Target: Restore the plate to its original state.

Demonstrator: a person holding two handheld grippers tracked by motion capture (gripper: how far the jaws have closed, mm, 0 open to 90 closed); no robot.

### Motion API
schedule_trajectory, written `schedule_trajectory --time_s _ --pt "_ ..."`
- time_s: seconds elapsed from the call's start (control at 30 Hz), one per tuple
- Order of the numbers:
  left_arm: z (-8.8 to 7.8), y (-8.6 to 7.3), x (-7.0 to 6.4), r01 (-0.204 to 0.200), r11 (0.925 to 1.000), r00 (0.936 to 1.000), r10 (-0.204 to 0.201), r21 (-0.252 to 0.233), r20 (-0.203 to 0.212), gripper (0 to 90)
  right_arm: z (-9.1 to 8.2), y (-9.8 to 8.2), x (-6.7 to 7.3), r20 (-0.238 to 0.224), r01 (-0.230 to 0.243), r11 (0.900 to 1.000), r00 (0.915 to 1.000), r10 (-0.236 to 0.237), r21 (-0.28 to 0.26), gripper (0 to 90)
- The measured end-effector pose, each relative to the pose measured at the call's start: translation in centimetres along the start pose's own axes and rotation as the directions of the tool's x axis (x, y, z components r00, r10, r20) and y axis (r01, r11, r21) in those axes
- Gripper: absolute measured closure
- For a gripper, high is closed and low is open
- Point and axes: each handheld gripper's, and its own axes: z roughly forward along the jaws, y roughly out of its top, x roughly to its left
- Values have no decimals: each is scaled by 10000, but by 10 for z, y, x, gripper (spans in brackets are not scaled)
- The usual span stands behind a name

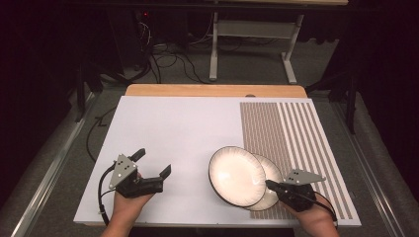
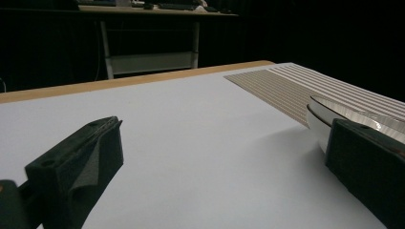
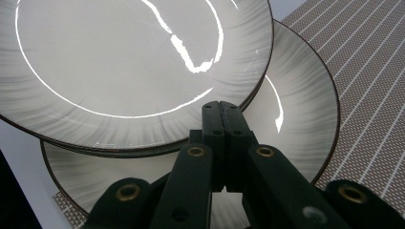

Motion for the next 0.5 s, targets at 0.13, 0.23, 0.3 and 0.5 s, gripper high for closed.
schedule_trajectory --time_s 0.13,0.23,0.3,0.5 --pt "0 0 1 22 10000 10000 -22 -15 -62 1 0 0 0 -6 -2 10000 10000 2 -1 900" --pt "-1 0 2 31 10000 10000 -31 5 -75 1 0 0 0 -30 6 10000 10000 -6 16 900" --pt "0 0 2 34 10000 10000 -34 7 -72 0 0 0 0 -35 4 10000 10000 -4 21 900" --pt "0 -1 1 -23 10000 10000 23 -2 -73 1 0 0 0 -49 -2 10000 10000 2 27 900"
